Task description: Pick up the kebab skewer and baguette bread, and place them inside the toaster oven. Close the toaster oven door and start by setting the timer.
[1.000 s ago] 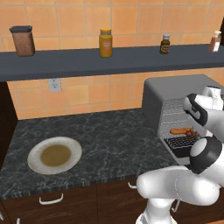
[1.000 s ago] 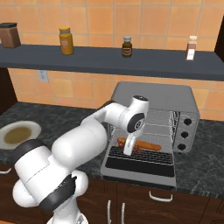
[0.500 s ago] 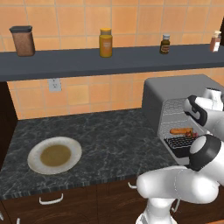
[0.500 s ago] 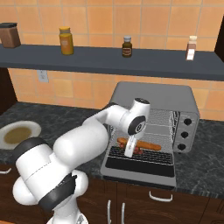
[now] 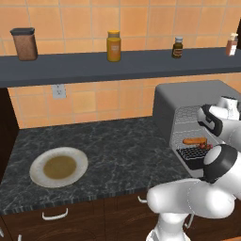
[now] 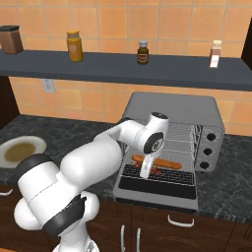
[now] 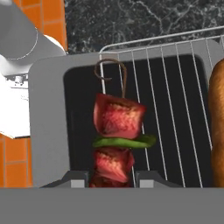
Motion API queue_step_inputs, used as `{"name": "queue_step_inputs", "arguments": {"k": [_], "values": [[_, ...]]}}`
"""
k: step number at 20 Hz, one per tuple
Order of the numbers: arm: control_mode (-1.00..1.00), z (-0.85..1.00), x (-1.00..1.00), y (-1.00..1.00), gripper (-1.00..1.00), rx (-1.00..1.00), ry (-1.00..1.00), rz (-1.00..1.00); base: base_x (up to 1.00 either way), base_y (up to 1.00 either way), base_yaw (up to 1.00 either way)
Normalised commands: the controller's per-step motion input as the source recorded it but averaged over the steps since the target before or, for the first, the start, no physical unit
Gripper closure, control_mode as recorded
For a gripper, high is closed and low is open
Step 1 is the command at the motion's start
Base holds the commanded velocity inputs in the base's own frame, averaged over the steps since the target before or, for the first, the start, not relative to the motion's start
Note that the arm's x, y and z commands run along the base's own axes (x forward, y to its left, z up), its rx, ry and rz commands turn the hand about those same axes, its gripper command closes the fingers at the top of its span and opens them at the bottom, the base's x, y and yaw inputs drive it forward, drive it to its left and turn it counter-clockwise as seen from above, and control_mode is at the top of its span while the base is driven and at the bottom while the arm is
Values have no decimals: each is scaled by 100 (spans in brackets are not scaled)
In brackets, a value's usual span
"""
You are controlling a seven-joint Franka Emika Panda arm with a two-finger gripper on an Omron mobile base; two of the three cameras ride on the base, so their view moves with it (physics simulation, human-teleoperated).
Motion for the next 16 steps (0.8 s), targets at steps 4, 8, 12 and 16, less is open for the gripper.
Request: {"name": "queue_step_inputs", "arguments": {"k": [4, 8, 12, 16], "values": [[-100, -1, 0, 0, 100, 0, 0, 0, 0, 0, 0], [-100, 0, 0, -1, -100, 0, 0, 0, 0, 0, 0], [-100, 0, 0, 0, -100, 0, -1, 0, 0, 0, 0], [-100, 0, 0, 0, -100, 0, -2, 0, 0, 0, 0]]}}
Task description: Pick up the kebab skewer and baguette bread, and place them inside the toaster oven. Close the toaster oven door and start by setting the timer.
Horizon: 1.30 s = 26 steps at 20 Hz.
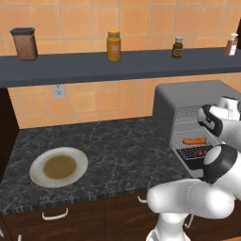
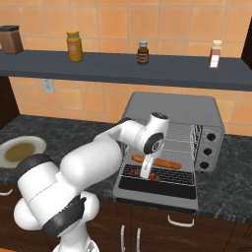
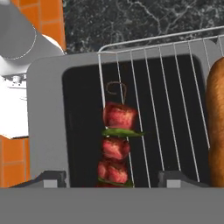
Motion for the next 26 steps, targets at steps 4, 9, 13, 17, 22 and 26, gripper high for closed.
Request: {"name": "queue_step_inputs", "arguments": {"k": [4, 9, 13, 17, 22, 26], "values": [[-100, 0, 0, -1, -100, 0, -5, 0, 0, 0, 0], [-100, 11, -3, 0, -100, 0, -8, 0, 0, 0, 0], [-100, 27, -31, 0, -100, 0, -7, 0, 0, 0, 0], [-100, 28, -46, -2, -100, 0, 0, 1, 0, 0, 0], [-100, 0, -76, 0, -100, 0, 2, 12, 0, 0, 0], [-100, 0, -86, 0, -100, 0, 2, 17, 0, 0, 0]]}}
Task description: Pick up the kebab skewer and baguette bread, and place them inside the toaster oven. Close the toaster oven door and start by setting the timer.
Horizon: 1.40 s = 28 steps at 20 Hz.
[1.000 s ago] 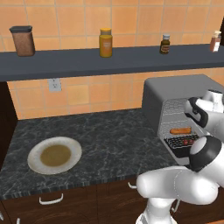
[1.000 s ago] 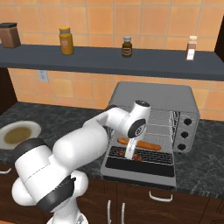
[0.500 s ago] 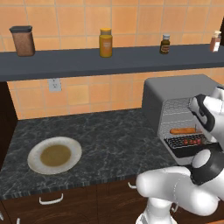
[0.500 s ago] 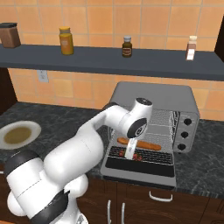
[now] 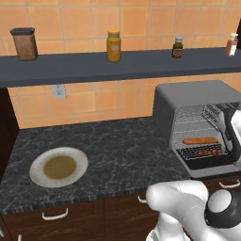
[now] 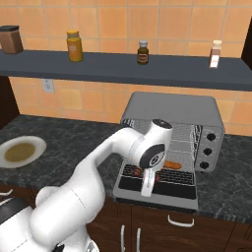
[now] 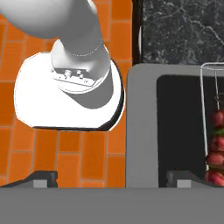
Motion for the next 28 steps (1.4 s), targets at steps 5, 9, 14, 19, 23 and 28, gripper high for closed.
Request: {"name": "queue_step_inputs", "arguments": {"k": [5, 9, 14, 19, 23, 28], "values": [[-100, -1, -52, 0, -100, 0, 6, 16, 0, 0, 0], [-100, -4, -25, 0, -100, 0, 6, 14, 0, 0, 0], [-100, -9, -7, 0, -100, 1, 2, 8, 0, 0, 0], [-100, -20, 1, 0, -100, 2, 0, 0, 0, 0, 0], [-100, -20, 8, 0, -100, 0, 0, 0, 0, 0, 0], [-100, -9, 22, 0, -100, 0, 0, 0, 0, 0, 0]]}}
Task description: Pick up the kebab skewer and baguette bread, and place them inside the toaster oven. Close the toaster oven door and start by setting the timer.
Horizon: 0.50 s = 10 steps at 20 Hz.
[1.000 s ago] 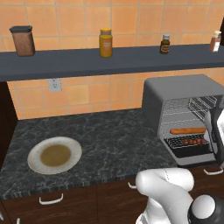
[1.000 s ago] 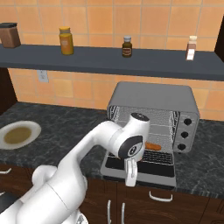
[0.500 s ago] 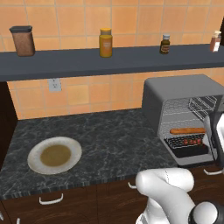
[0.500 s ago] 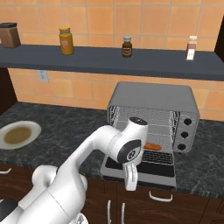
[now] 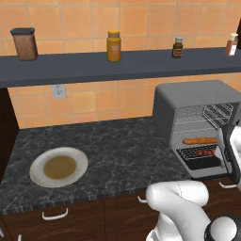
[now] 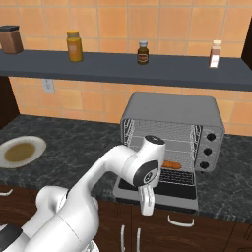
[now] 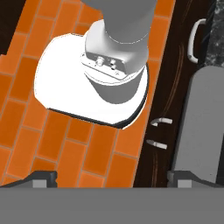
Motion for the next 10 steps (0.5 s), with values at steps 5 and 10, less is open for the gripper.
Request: {"name": "queue_step_inputs", "arguments": {"k": [5, 10], "values": [[-100, -9, 15, 0, -100, 0, 0, 0, 0, 0, 0], [-100, -12, 6, 0, -100, 0, -1, 0, 0, 0, 0]]}}
